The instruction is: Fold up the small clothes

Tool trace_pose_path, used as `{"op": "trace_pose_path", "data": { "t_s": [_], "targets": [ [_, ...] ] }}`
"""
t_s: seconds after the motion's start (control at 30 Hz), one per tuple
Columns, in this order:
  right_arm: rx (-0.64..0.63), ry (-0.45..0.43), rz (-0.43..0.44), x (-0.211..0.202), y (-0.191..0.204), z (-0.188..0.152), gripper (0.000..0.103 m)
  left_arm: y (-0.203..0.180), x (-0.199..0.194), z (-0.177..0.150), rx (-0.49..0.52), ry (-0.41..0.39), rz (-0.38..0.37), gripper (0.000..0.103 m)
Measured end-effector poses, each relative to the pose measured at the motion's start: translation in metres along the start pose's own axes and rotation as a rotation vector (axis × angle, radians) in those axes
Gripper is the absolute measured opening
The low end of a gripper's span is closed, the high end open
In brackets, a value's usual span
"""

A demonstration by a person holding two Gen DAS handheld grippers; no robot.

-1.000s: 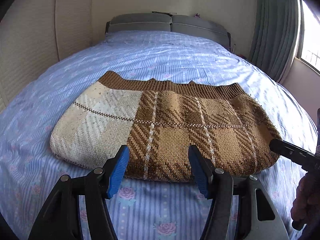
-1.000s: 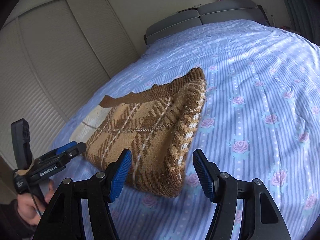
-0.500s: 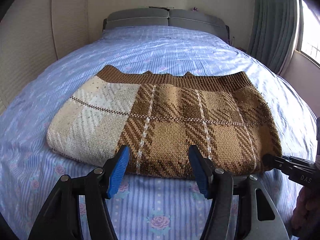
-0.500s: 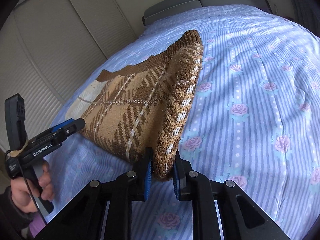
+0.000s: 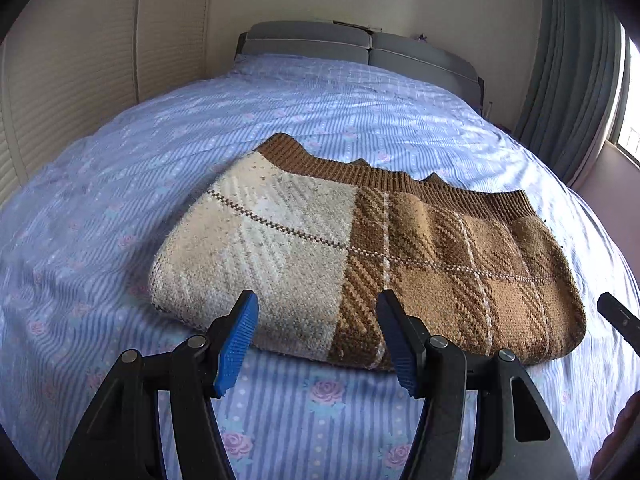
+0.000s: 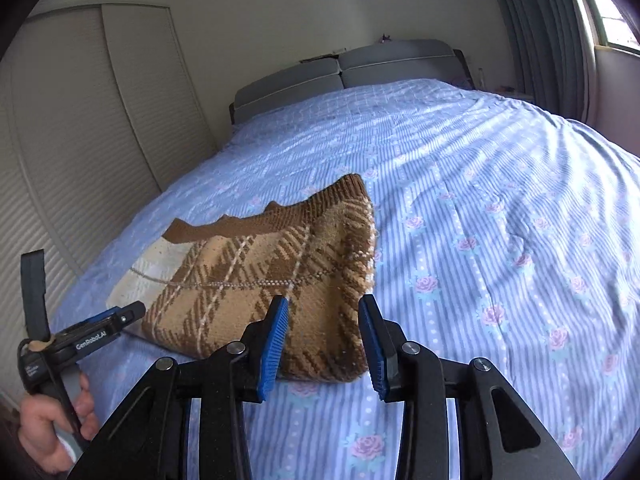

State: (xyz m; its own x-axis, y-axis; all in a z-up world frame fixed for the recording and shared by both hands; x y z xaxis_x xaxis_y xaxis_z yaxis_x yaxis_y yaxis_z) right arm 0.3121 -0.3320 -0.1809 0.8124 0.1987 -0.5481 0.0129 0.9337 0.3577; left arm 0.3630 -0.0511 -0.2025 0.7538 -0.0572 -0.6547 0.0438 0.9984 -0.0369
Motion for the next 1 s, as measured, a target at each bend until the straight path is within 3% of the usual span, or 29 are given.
{"op": "trace_pose_path", "data": {
  "t_s": [0.13, 0.4, 0.57, 0.63, 0.7, 0.77, 1.0],
  "targets": [
    [-0.013, 0.051, -0.005, 0.024, 0.024, -0.001, 0.037, 0.023, 0.003, 0.003, -0.035, -0.022, -0.019, 0.066],
    [0.017, 0.158, -0.157, 0.059, 0.019, -0.028, 0.038, 0.049, 0.026, -0.007, -0.012, 0.005, -0.005, 0.066],
    [0.006, 0.140, -0.191, 0.048, 0.031, -0.019, 0.047, 0.049, 0.023, -0.009, -0.032, -0.010, -0.012, 0.066],
    [0.007, 0.111, -0.205, 0.038, 0.038, -0.013, 0.055, 0.051, 0.015, -0.008, -0.058, -0.013, -0.026, 0.066],
    [0.036, 0.066, -0.217, 0.024, 0.041, -0.010, 0.073, 0.052, 0.006, -0.005, -0.064, -0.028, -0.028, 0.066],
    [0.096, 0.023, -0.222, 0.009, 0.038, -0.011, 0.080, 0.054, -0.003, -0.002, -0.057, -0.043, -0.023, 0.066],
    [0.345, 0.018, -0.233, -0.007, 0.018, -0.031, 0.080, 0.063, -0.023, 0.005, -0.063, -0.052, 0.009, 0.066]
  ]
}}
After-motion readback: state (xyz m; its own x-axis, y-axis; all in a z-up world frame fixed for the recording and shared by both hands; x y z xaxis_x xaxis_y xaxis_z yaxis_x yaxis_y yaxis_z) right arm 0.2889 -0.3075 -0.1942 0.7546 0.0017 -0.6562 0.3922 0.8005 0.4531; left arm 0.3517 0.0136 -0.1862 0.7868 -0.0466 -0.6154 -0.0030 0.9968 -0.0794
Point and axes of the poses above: each gripper's, at about its wrist camera, not at the fingertips, and x roughly the way its jaws point, y to its left, z to its top, the point moved 6 cm from there along x, roughly the way its jaws point, and after that the axes turned 6 degrees about x, right-handed, at the moved point
